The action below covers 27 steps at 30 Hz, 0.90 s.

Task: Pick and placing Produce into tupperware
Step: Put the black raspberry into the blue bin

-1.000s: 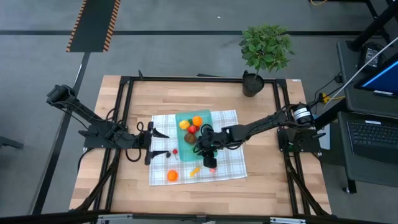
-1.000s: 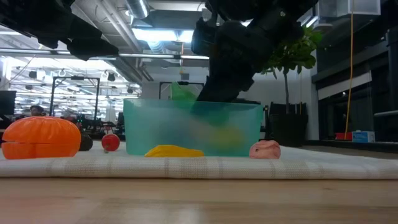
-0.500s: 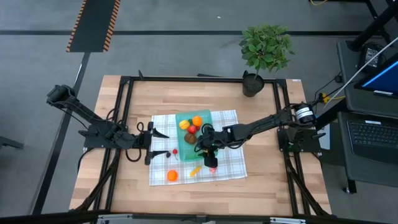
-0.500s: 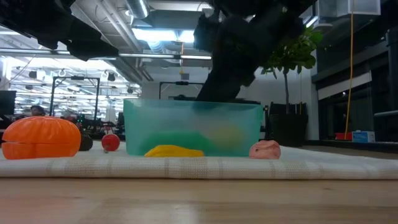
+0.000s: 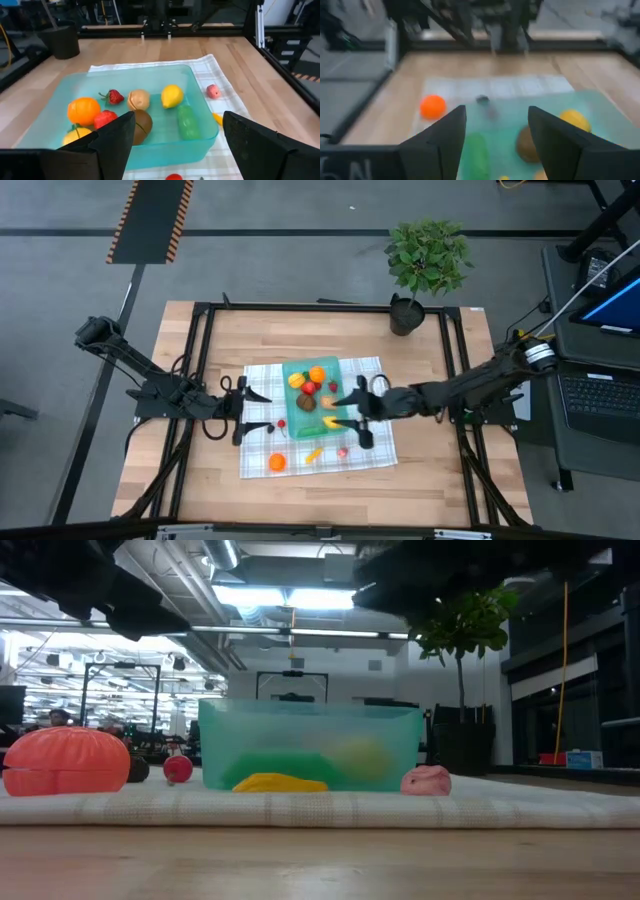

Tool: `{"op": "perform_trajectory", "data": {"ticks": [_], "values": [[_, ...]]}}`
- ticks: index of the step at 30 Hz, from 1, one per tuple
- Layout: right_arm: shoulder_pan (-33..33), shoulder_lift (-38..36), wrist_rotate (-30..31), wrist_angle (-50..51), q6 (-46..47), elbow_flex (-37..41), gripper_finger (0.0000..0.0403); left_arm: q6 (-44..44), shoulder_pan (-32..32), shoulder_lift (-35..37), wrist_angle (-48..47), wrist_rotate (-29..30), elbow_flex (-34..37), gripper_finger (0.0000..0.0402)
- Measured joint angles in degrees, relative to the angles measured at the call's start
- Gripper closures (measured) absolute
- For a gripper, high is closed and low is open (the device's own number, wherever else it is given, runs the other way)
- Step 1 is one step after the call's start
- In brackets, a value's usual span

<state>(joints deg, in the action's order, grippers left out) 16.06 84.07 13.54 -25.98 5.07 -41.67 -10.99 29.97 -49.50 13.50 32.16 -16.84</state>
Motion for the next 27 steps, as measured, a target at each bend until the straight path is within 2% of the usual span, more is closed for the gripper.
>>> {"op": "perform_trajectory", "data": {"ticks": [4, 8, 17, 27], "values": [[2.7, -1.0, -0.1, -10.3, 0.2, 6.5, 0.0187, -3.4, 0.0, 0.0, -2.3, -0.9, -0.1, 0.0110], [4.2, -0.3, 0.0, -17.3, -0.8, 10.4, 0.0187, -5.5, 0.0, 0.0, -7.9, -4.7, -0.1, 0.0110], [4.4, 0.3, 0.0, -19.7, 3.5, 12.1, 0.0187, -15.9, 0.2, -2.1, -18.6, -6.6, 0.0, 0.0110], [4.4, 0.3, 0.0, -19.6, 3.4, 12.1, 0.0187, -20.0, 0.2, -11.7, -19.5, -8.1, 0.0, 0.0110]]}}
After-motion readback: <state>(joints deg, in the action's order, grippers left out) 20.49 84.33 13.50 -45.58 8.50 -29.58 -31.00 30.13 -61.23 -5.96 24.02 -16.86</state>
